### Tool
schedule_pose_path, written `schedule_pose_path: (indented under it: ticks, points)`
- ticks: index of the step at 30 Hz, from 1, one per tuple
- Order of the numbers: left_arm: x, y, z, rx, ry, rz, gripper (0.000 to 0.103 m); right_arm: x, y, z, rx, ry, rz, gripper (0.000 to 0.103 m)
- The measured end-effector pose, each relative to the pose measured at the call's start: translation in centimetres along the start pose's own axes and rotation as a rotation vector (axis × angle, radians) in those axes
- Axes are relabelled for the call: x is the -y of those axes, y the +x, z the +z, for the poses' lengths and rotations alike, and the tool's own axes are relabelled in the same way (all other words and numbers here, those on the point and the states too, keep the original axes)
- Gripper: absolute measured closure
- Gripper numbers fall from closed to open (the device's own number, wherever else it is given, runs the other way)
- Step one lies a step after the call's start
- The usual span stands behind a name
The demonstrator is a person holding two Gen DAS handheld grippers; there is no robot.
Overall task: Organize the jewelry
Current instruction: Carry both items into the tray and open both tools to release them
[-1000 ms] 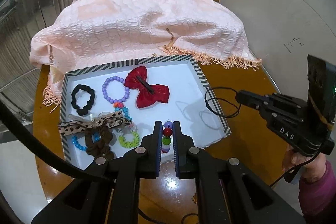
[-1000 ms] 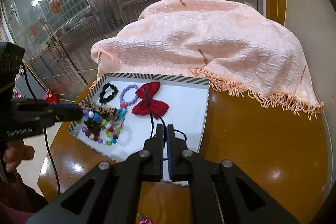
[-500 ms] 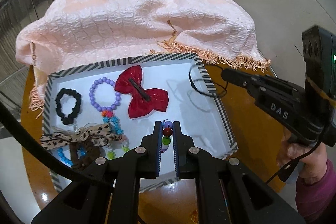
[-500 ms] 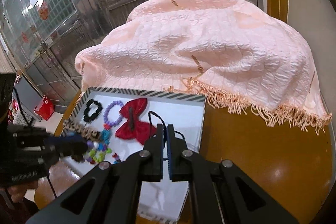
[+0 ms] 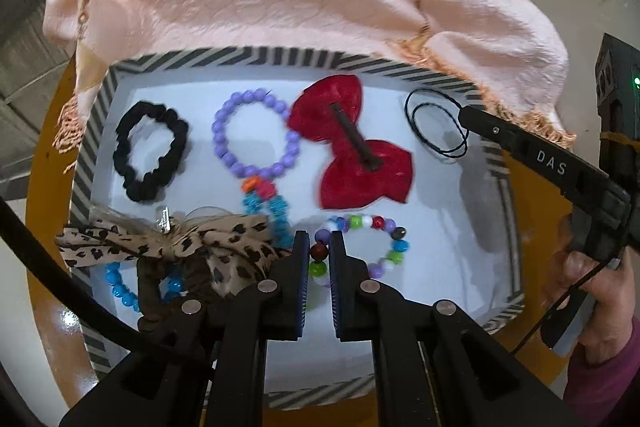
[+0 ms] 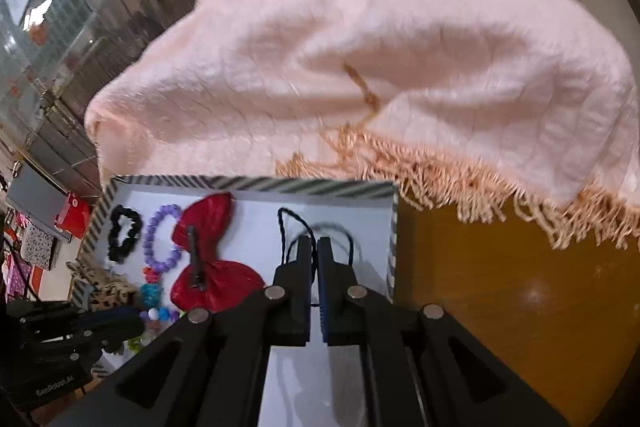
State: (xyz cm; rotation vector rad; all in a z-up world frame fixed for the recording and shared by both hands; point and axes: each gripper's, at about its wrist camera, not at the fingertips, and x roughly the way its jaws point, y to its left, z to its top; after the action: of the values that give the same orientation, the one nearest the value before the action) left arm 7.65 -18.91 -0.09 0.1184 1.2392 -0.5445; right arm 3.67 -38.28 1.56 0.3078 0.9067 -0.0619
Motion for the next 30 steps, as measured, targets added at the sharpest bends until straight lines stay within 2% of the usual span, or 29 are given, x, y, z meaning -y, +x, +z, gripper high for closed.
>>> schedule_pose_path:
  ticks: [8, 10, 13, 16, 19, 30]
  points:
    - [-0.4, 0.5, 0.0, 0.006, -0.01, 0.04, 0.103, -0.7, 2.8, -0.1, -0.058, -0.032, -0.051, 0.1]
    - [-0.6, 0.5, 0.0, 0.011, -0.019, 0.057, 0.103, -0.4, 3.0, -0.2, -0.065, -0.024, -0.078, 0.097]
    - [-0.8, 0.7, 0.1, -0.001, -0.021, 0.062, 0.098, 0.0, 2.4, -0.3, -0.06, -0.01, -0.065, 0.074]
    - [-0.5, 0.7, 0.1, -0.005, -0.017, 0.055, 0.09, -0.2, 1.1, -0.7, -0.033, -0.034, -0.057, 0.06]
    - [0.2, 0.6, 0.1, -0.002, 0.006, 0.064, 0.082, -0.8, 0.0, -1.0, -0.013, -0.074, -0.072, 0.058]
    - [1.3, -2.3, -0.4, 0.058, 0.027, 0.098, 0.079, -1.7, -3.8, -2.5, 0.025, -0.072, -0.037, 0.051]
